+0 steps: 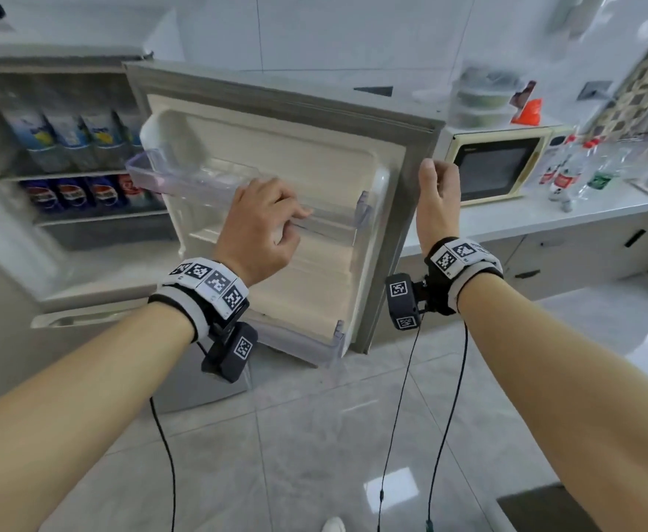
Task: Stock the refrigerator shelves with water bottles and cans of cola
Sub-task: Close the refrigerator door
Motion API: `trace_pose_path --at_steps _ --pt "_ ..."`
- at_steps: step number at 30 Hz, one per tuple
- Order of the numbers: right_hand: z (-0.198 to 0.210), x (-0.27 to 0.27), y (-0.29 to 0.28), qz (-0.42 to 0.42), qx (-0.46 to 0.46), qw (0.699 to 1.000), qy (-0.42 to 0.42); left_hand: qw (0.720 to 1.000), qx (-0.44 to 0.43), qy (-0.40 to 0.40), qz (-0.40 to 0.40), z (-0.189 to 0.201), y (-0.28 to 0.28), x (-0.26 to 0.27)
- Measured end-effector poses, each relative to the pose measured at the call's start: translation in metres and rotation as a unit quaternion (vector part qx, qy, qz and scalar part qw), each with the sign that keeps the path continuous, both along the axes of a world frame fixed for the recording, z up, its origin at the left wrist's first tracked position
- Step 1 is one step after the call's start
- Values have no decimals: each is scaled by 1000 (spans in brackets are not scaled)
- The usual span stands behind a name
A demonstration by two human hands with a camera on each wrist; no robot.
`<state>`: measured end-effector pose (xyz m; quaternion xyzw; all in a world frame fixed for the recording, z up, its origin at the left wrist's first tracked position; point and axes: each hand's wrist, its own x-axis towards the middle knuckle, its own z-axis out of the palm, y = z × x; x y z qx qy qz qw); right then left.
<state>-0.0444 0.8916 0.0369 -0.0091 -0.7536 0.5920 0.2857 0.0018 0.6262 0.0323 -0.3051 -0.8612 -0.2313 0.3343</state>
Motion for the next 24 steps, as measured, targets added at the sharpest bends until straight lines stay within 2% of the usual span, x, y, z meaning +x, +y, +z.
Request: trace_pose_path --at_steps 5,9,16,21,24 --pt "-2 82 -39 44 73 996 35 999 24 -19 28 -2 -67 66" --pt "8 140 -87 93 132 985 66 995 25 -52 86 -3 -127 112" --pt "16 199 -186 224 207 949 82 974 12 -116 195 -5 -226 168" --pt "13 216 -264 270 222 930 115 945 106 -206 230 4 -275 202" --pt "10 213 -305 320 227 913 117 927 177 -223 245 3 -303 219"
